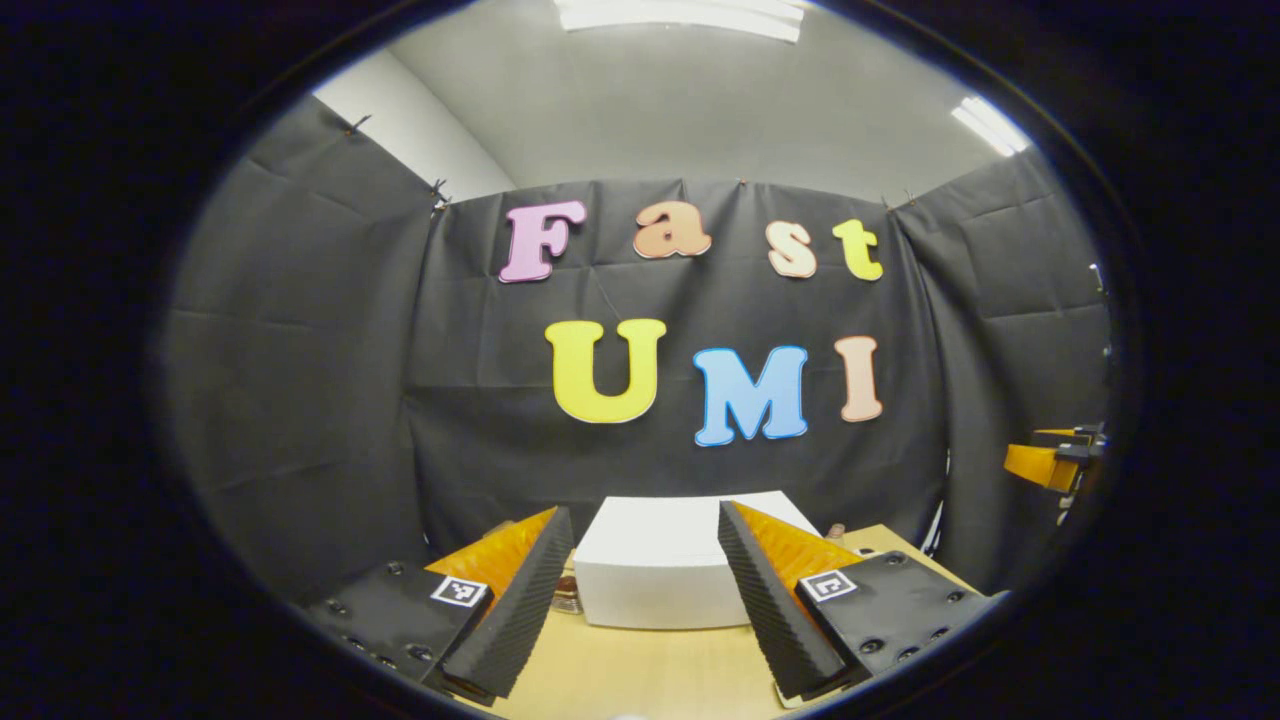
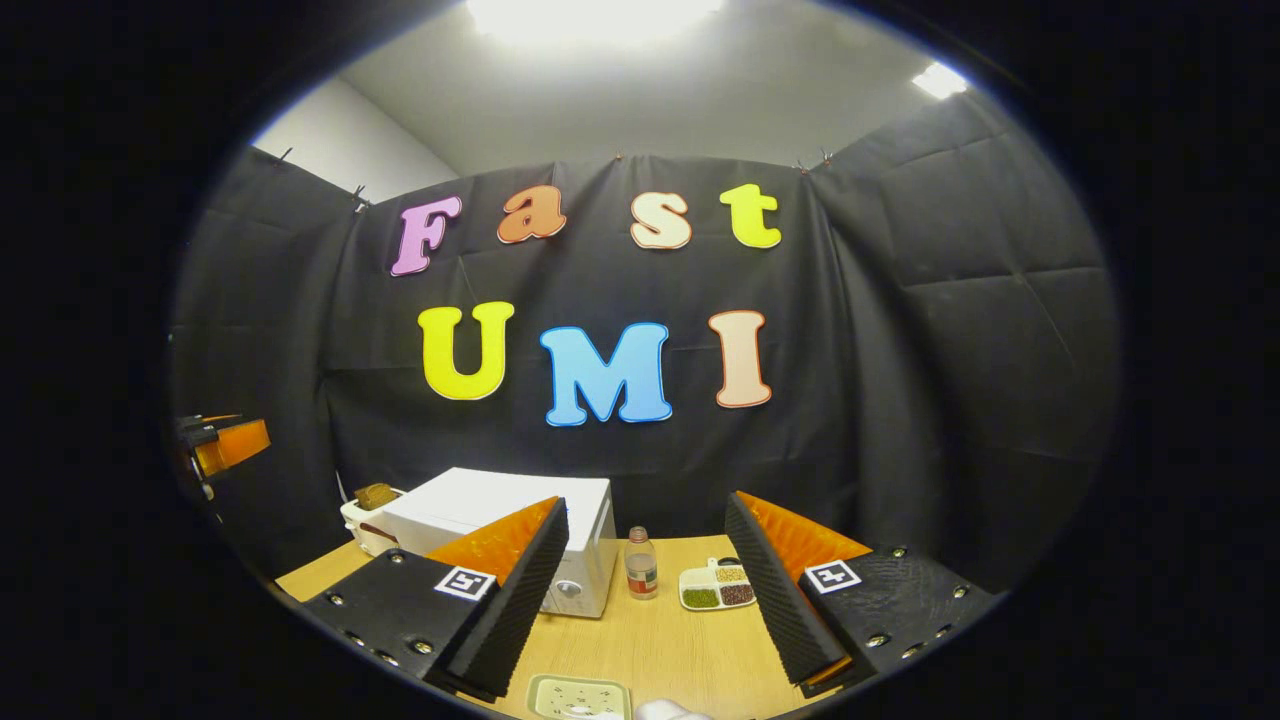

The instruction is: Open the microwave oven with the left hand, put the food in, and close the microwave oven.

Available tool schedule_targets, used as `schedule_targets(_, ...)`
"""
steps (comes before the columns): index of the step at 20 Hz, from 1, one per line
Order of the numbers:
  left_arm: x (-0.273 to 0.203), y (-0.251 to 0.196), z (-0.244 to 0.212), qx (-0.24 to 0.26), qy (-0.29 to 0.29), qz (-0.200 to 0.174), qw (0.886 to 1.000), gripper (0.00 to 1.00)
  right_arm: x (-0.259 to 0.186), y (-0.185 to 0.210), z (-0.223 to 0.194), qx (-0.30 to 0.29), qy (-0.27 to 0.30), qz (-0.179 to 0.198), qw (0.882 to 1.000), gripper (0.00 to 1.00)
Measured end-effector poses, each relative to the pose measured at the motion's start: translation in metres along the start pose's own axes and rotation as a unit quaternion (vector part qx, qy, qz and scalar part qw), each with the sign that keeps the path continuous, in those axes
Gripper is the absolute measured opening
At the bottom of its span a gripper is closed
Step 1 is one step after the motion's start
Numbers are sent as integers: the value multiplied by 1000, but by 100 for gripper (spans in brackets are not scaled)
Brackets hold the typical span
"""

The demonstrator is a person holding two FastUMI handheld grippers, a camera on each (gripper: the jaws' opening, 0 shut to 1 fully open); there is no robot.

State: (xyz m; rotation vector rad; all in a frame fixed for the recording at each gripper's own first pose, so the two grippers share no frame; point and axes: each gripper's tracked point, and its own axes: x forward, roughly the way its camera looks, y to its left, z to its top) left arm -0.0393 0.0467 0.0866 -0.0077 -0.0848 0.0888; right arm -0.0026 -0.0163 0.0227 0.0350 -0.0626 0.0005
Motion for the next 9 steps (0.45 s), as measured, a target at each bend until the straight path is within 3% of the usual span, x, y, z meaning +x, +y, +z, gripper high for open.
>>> schedule_targets(2, 3, -4, 0, -2, -2, -4, 1000, 100, 0, 1, 2, 2, 1, 0, 1000, 96)
schedule_targets(9, 4, -8, 3, -1, -8, -19, 1000, 95, 3, -2, 1, 7, 6, -5, 1000, 96)
